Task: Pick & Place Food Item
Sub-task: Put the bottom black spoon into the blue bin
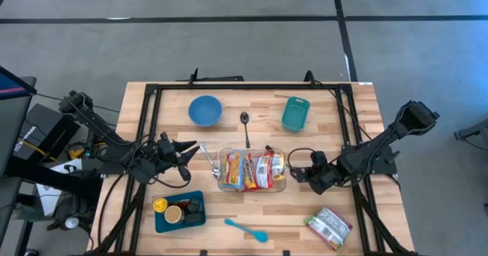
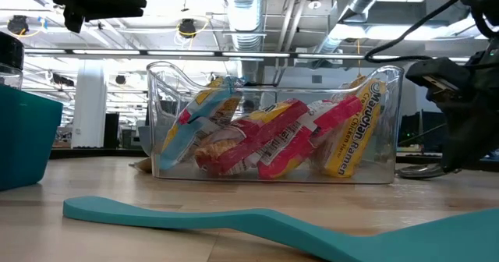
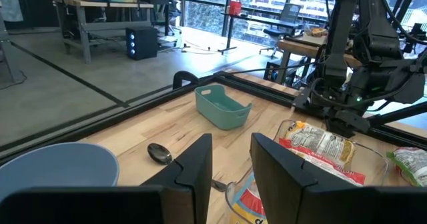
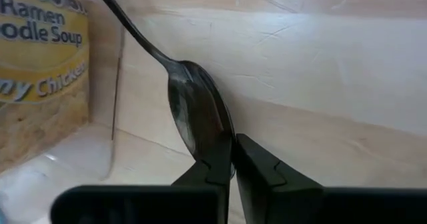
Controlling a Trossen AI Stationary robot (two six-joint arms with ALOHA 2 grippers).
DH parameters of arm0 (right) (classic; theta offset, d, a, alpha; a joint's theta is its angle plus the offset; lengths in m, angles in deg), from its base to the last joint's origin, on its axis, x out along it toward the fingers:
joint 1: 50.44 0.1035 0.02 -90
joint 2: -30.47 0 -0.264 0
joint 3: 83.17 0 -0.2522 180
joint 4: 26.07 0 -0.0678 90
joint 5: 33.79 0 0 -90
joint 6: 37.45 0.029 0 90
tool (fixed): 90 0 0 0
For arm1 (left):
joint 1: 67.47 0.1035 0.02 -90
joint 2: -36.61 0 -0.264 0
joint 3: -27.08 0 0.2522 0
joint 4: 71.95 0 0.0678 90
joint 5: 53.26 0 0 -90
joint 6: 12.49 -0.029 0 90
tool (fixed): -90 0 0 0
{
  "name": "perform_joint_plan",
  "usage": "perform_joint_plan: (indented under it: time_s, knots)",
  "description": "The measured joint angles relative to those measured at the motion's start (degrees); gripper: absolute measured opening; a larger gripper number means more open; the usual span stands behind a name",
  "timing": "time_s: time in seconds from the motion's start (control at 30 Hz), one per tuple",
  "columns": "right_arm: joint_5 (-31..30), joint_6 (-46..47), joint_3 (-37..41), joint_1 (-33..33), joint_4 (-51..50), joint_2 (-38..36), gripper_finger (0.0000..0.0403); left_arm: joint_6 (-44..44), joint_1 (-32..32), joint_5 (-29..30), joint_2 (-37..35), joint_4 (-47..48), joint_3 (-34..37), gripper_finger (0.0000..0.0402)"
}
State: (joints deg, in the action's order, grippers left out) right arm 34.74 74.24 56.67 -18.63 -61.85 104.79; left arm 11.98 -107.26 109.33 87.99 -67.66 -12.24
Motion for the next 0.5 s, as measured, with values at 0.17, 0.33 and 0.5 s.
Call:
perform_joint_plan:
  time_s: [0.17,0.33,0.5]
  knots:
    - [-2.12,-2.72,0.04,0.05,0.33,-0.52,0.0003,0.0,0.01,0.01,0.0,0.0,0.0,0.0099]
    - [-2.83,-4.26,0.09,0.03,0.19,-0.5,0.0002,0.0,0.0,0.01,0.0,0.0,0.0,0.0099]
    - [-3.92,-5.82,0.1,0.05,0.1,-0.5,0.0001,0.0,0.01,0.0,0.0,0.0,0.0,0.0099]
